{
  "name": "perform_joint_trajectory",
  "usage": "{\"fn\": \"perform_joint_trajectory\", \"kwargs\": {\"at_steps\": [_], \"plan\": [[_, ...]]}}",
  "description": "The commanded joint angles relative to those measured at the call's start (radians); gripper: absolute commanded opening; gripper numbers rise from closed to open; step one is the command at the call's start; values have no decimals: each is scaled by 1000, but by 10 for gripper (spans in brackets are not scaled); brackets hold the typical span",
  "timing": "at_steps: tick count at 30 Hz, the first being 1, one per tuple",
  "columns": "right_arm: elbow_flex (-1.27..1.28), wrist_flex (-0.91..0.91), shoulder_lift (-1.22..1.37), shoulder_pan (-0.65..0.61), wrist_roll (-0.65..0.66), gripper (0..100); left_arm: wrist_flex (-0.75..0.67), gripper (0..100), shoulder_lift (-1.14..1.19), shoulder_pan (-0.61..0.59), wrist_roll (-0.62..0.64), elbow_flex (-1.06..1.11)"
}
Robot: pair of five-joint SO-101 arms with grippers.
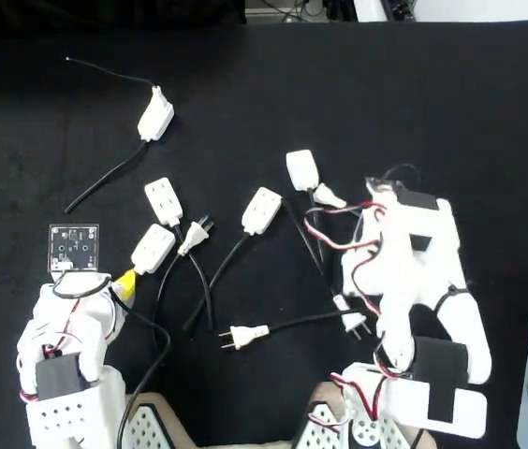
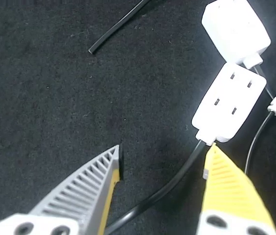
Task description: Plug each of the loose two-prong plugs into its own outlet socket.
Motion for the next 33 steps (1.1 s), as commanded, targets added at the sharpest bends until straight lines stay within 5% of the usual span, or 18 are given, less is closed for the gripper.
{"fn": "perform_joint_trajectory", "kwargs": {"at_steps": [1, 7, 11, 15, 33], "plan": [[61, -87, -27, 14, 3, 173, 0, 277, -6, -7, -6, -4], [182, -285, -27, 0, -31, 171, 0, 277, -6, -7, -6, -4], [174, -284, -31, -12, -74, 157, -2, 277, -6, -7, -6, -4], [107, -281, -36, -11, -66, 11, -2, 277, -6, -7, -6, -4], [-246, -133, -36, -107, -64, 12, 0, 277, -6, -7, -6, -4]]}}
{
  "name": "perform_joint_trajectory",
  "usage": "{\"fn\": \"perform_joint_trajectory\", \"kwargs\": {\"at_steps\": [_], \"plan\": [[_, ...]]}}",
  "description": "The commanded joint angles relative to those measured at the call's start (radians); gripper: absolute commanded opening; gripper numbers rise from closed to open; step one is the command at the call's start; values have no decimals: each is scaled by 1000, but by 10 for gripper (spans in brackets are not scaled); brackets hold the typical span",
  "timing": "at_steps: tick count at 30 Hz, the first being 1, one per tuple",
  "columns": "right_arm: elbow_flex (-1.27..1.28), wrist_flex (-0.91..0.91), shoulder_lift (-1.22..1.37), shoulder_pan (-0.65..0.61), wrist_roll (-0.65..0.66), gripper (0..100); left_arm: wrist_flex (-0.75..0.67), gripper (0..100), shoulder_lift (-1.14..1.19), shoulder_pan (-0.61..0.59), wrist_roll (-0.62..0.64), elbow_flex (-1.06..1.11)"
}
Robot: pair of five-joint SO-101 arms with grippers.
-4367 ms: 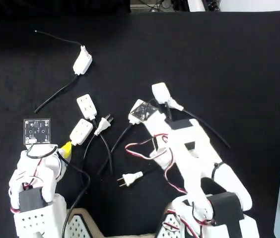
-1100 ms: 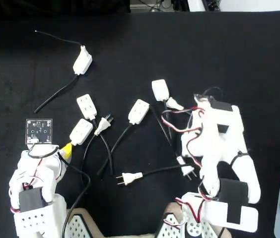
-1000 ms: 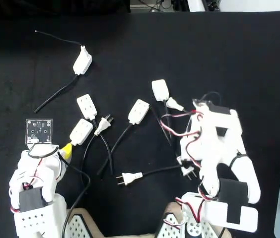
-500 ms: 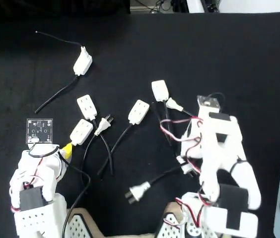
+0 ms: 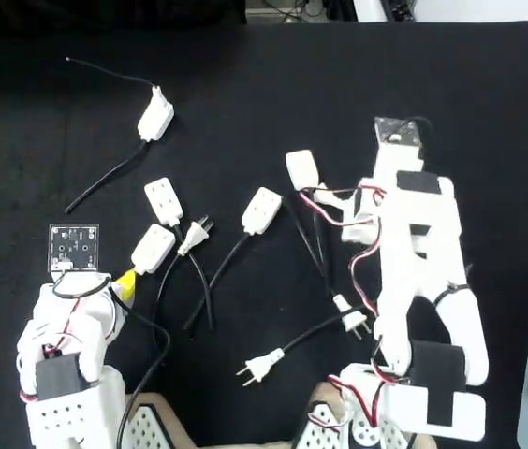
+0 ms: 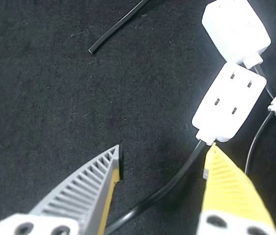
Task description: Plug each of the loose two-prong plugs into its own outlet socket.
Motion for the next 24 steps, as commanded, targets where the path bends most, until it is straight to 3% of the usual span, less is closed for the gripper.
{"fn": "perform_joint_trajectory", "kwargs": {"at_steps": [1, 6, 11, 19, 24], "plan": [[-53, 100, -16, -81, -6, 15, 0, 277, -6, -7, -6, -4], [-47, 244, -15, -199, -14, 28, 0, 277, -6, -7, -6, -4], [38, 279, -15, -224, -49, 162, 0, 277, -6, -7, -6, -4], [260, 106, -7, -341, -55, 170, 0, 277, -6, -7, -6, -4], [306, 18, -7, -347, -57, 172, 0, 277, -6, -7, -6, -4]]}}
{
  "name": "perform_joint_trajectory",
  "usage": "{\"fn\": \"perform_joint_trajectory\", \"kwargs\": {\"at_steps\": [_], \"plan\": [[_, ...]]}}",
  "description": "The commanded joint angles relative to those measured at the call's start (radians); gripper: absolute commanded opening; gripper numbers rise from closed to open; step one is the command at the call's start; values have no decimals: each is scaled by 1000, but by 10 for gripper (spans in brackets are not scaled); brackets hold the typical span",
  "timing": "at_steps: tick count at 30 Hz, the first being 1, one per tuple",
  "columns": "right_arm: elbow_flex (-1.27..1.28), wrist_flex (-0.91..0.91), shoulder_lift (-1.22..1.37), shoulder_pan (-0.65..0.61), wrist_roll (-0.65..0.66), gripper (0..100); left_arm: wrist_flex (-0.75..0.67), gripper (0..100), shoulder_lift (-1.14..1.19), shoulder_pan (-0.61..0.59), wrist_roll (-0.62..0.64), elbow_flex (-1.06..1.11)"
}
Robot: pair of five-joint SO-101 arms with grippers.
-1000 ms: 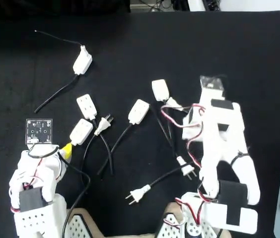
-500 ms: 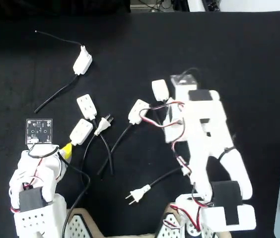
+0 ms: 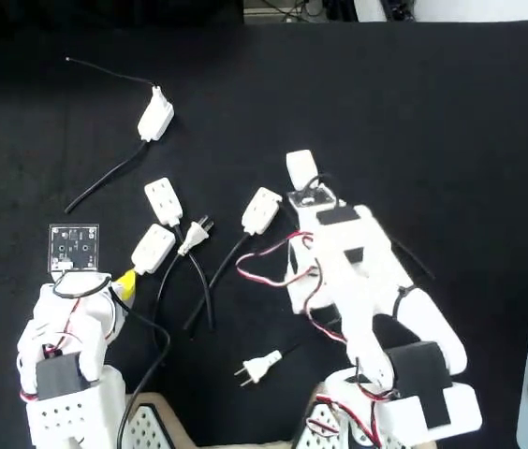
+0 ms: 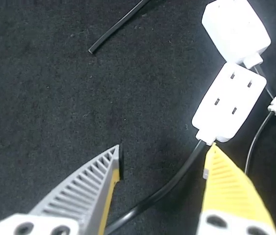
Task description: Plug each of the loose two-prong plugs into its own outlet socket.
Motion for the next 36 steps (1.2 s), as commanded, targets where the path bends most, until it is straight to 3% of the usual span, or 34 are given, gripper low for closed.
{"fn": "perform_joint_trajectory", "kwargs": {"at_steps": [1, 21, 29, 32, 36], "plan": [[19, -55, -5, -9, -9, 172, 0, 277, -6, -7, -6, -4], [-232, 232, -27, 18, 2, 169, 3, 281, -6, -7, -6, -7], [-236, 241, -300, 26, 2, 71, 8, 282, -3, 4, -8, -90], [-242, 269, -400, 87, 2, 79, 66, 282, -2, 38, -69, -145], [-242, 272, -466, 216, 2, 173, 206, 282, -2, 150, -120, -243]]}}
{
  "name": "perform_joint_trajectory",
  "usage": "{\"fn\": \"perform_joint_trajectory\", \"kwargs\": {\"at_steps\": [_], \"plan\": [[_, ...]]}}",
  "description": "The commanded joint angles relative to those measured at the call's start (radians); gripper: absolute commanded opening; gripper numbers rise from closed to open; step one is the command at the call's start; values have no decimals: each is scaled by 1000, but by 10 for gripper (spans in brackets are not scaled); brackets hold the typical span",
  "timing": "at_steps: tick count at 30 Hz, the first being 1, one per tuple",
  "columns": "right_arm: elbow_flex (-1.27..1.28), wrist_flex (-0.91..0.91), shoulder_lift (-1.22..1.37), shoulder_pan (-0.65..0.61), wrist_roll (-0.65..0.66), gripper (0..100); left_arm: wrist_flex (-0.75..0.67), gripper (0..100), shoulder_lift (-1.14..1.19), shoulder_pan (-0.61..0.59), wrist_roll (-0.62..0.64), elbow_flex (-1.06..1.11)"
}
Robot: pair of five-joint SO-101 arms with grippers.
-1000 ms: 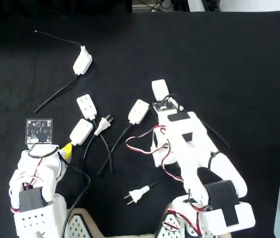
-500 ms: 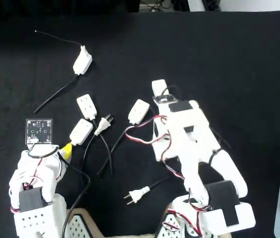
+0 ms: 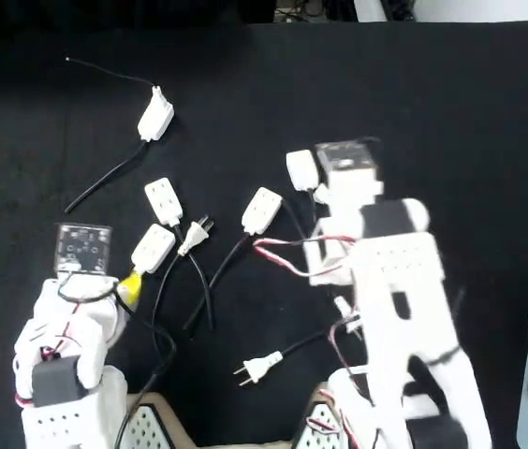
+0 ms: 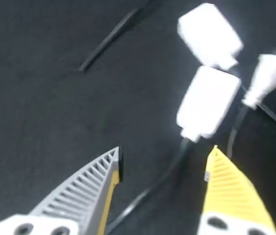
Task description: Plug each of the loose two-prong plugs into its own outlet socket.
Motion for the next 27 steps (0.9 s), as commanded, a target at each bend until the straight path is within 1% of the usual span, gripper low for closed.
{"fn": "perform_joint_trajectory", "kwargs": {"at_steps": [1, 3, 6, 9, 13, 15, 18, 24, 27], "plan": [[-45, 3, -54, 117, -2, 194, 107, 282, 2, 125, -46, -143], [-47, -6, -53, 160, -2, 213, 109, 282, 34, 165, -68, -162], [-45, -35, -53, 206, -6, 211, 110, 283, 141, 229, -97, -219], [-45, -58, -53, 241, -12, 211, 112, 283, 315, 298, -100, -317], [-47, -60, -53, 255, -17, 211, 114, 283, 588, 424, -97, -458], [-47, -60, -53, 259, -55, 211, 112, 283, 704, 495, -95, -509], [-42, -84, -54, 287, -74, 211, 112, 283, 842, 601, -94, -561], [-47, -103, -59, 400, -68, 211, 106, 283, 939, 811, -91, -570], [-47, -103, -59, 430, -66, 211, 89, 283, 951, 901, -29, -570]]}}
